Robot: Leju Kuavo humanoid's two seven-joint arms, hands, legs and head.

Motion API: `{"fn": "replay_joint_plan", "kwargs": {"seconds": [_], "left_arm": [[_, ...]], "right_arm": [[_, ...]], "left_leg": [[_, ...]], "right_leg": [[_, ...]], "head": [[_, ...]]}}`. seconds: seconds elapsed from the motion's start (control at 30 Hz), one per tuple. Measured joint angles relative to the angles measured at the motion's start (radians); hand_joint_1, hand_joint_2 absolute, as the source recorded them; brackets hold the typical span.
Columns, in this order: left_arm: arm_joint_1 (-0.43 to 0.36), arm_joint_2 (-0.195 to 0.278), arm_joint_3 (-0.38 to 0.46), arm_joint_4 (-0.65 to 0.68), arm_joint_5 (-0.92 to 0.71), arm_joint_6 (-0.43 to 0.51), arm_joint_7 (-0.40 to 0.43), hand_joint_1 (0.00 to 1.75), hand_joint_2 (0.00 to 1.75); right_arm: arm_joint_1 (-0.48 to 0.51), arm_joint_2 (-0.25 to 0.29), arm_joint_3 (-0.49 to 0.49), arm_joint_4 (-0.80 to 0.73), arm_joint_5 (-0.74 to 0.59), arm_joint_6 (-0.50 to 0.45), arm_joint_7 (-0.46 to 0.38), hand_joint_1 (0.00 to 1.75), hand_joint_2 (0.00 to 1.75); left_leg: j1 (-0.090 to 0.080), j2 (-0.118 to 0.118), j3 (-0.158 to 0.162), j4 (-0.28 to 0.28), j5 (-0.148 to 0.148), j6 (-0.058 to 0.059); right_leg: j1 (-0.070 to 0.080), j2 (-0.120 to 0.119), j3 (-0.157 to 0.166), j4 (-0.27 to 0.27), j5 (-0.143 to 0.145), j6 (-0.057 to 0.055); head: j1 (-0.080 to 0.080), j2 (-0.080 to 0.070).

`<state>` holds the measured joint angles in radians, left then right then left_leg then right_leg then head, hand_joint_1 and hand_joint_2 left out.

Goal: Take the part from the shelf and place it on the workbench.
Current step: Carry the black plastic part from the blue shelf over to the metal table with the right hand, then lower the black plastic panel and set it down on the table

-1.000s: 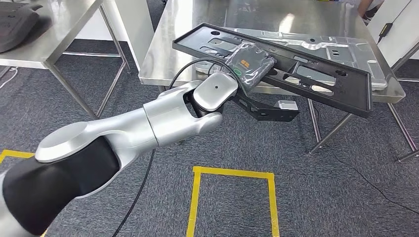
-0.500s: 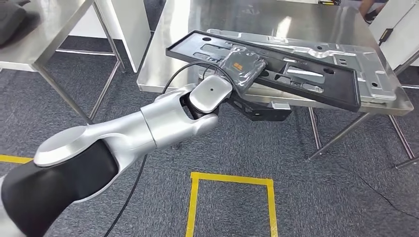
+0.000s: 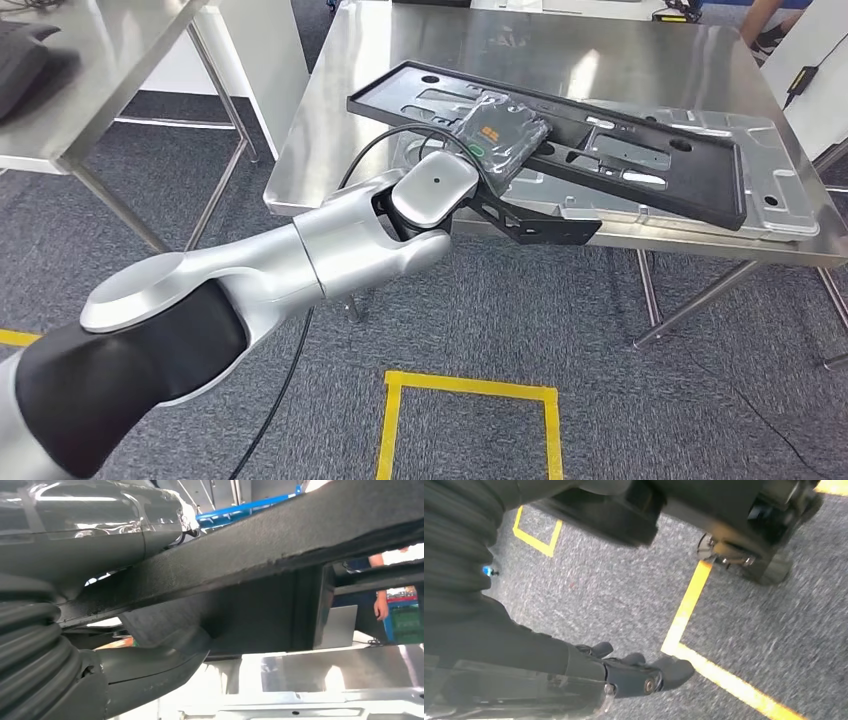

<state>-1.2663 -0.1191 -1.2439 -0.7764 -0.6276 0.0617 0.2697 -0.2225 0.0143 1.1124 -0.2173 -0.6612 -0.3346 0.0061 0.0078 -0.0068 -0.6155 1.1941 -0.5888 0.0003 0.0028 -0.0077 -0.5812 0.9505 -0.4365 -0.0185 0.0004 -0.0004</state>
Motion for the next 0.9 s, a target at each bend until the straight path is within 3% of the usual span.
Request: {"fn": "replay_joint_plan", "kwargs": {"seconds": [0.07, 0.1, 0.13, 0.2, 0.27, 0.3, 0.37, 0.43, 0.47, 0.53, 0.6, 0.63, 0.67, 0.73, 0.77, 0.8, 0.9], "left_arm": [[0.009, 0.006, 0.0, 0.001, 0.001, -0.001, 0.0, 1.75, 1.75], [0.012, 0.009, 0.0, 0.001, 0.002, -0.001, 0.001, 1.75, 1.75], [0.013, 0.011, 0.0, 0.001, 0.003, -0.001, 0.003, 1.75, 1.75], [0.014, 0.016, 0.0, 0.001, 0.003, -0.004, 0.009, 1.75, 1.75], [0.015, 0.023, 0.0, 0.0, 0.005, -0.009, 0.013, 1.75, 1.75], [0.015, 0.026, 0.0, -0.001, 0.006, -0.011, 0.014, 1.75, 1.75], [0.009, 0.029, 0.005, -0.004, 0.007, -0.012, 0.016, 1.75, 1.75], [0.004, 0.032, 0.013, -0.006, 0.007, -0.011, 0.019, 1.75, 1.75], [0.003, 0.032, 0.015, -0.007, 0.007, -0.011, 0.02, 1.75, 1.75], [0.008, 0.035, 0.017, -0.008, 0.008, -0.012, 0.021, 1.75, 1.75], [0.012, 0.037, 0.017, -0.008, 0.008, -0.012, 0.021, 1.75, 1.75], [0.012, 0.037, 0.017, -0.008, 0.008, -0.012, 0.021, 1.75, 1.75], [0.012, 0.037, 0.017, -0.009, 0.008, -0.012, 0.021, 1.75, 1.75], [0.012, 0.037, 0.017, -0.009, 0.008, -0.013, 0.022, 1.75, 1.75], [0.013, 0.038, 0.016, -0.009, 0.008, -0.014, 0.023, 1.75, 1.75], [0.013, 0.038, 0.017, -0.009, 0.008, -0.014, 0.024, 1.75, 1.75], [0.005, 0.037, 0.02, -0.012, 0.008, -0.015, 0.025, 1.75, 1.75]], "right_arm": [[0.004, 0.003, 0.0, 0.0, 0.0, 0.0, 0.0, 0.0, 1.75], [0.007, 0.004, 0.0, 0.0, 0.0, 0.0, 0.0, 0.0, 1.75], [0.009, 0.005, 0.0, 0.0, 0.0, 0.001, 0.0, 0.0, 1.75], [0.011, 0.005, 0.0, 0.0, 0.0, 0.001, 0.0, 0.0, 1.75], [0.01, 0.005, 0.0, 0.0, 0.001, 0.002, 0.001, 0.0, 1.75], [0.008, 0.005, 0.0, 0.0, 0.002, 0.002, 0.002, 0.0, 1.75], [0.005, 0.007, 0.0, -0.001, 0.002, 0.002, 0.003, 0.0, 1.75], [0.0, 0.009, 0.0, -0.001, 0.003, 0.002, 0.003, 0.0, 1.75], [-0.002, 0.01, 0.0, -0.001, 0.004, 0.002, 0.003, 0.0, 1.75], [-0.003, 0.011, 0.0, -0.001, 0.004, 0.002, 0.002, 0.0, 1.75], [-0.006, 0.011, 0.0, -0.002, 0.004, 0.002, 0.002, 0.0, 1.75], [-0.007, 0.011, 0.0, -0.002, 0.004, 0.002, 0.002, 0.0, 1.75], [-0.007, 0.011, 0.0, -0.002, 0.004, 0.002, 0.002, 0.0, 1.75], [-0.003, 0.011, 0.0, -0.002, 0.004, 0.002, 0.002, 0.0, 1.75], [-0.002, 0.01, -0.001, -0.002, 0.004, 0.002, 0.002, 0.0, 1.75], [-0.002, 0.01, -0.001, -0.002, 0.005, 0.002, 0.002, 0.0, 1.75], [-0.006, 0.013, 0.0, -0.003, 0.009, 0.004, 0.003, 0.0, 1.75]], "left_leg": [[0.001, -0.001, -0.073, 0.068, -0.041, -0.006], [0.001, -0.001, -0.093, 0.064, -0.043, -0.008], [0.002, 0.001, -0.101, 0.031, -0.021, -0.011], [0.004, 0.009, -0.092, -0.083, 0.092, -0.015], [0.0, 0.016, -0.081, -0.159, 0.171, -0.002], [-0.003, 0.019, -0.079, -0.169, 0.182, 0.009], [-0.006, 0.017, -0.065, -0.169, 0.169, 0.029], [-0.002, 0.017, -0.039, -0.176, 0.154, 0.039], [0.0, 0.018, -0.024, -0.18, 0.145, 0.041], [0.001, 0.02, 0.007, -0.183, 0.121, 0.043], [0.001, 0.02, 0.04, -0.184, 0.095, 0.042], [0.001, 0.02, 0.058, -0.184, 0.082, 0.04], [0.001, 0.019, 0.075, -0.184, 0.069, 0.038], [0.0, 0.014, 0.105, -0.185, 0.044, 0.031], [-0.001, 0.011, 0.116, -0.187, 0.033, 0.025], [-0.001, 0.007, 0.125, -0.188, 0.026, 0.018], [-0.001, 0.001, 0.136, -0.17, 0.024, -0.001]], "right_leg": [[-0.002, 0.003, 0.024, -0.003, -0.02, 0.003], [-0.003, 0.005, 0.039, -0.002, -0.033, 0.005], [-0.004, 0.006, 0.056, -0.002, -0.046, 0.009], [-0.004, 0.007, 0.089, 0.002, -0.077, 0.018], [-0.005, 0.009, 0.107, 0.007, -0.103, 0.029], [-0.006, 0.01, 0.111, 0.01, -0.111, 0.035], [-0.01, 0.01, 0.112, 0.021, -0.115, 0.045], [-0.012, 0.01, 0.077, 0.095, -0.105, 0.054], [-0.014, 0.01, 0.037, 0.16, -0.108, 0.061], [-0.017, 0.009, -0.055, 0.281, -0.148, 0.072], [-0.018, 0.009, -0.111, 0.312, -0.191, 0.073], [-0.018, 0.009, -0.12, 0.286, -0.183, 0.07], [-0.017, 0.009, -0.118, 0.235, -0.146, 0.064], [-0.011, 0.01, -0.106, 0.11, -0.018, 0.047], [-0.007, 0.01, -0.1, 0.067, 0.029, 0.04], [-0.004, 0.01, -0.096, 0.044, 0.053, 0.033], [-0.004, 0.007, -0.067, 0.029, 0.039, 0.018]], "head": [[-0.006, 0.0], [-0.01, 0.0], [-0.015, 0.0], [-0.023, 0.0], [-0.023, 0.0], [-0.023, 0.0], [-0.023, 0.0], [-0.02, 0.0], [-0.016, 0.0], [-0.007, 0.0], [-0.002, 0.0], [0.0, 0.0], [0.002, 0.0], [0.006, 0.0], [0.005, 0.0], [0.004, 0.0], [-0.003, 0.0]]}}
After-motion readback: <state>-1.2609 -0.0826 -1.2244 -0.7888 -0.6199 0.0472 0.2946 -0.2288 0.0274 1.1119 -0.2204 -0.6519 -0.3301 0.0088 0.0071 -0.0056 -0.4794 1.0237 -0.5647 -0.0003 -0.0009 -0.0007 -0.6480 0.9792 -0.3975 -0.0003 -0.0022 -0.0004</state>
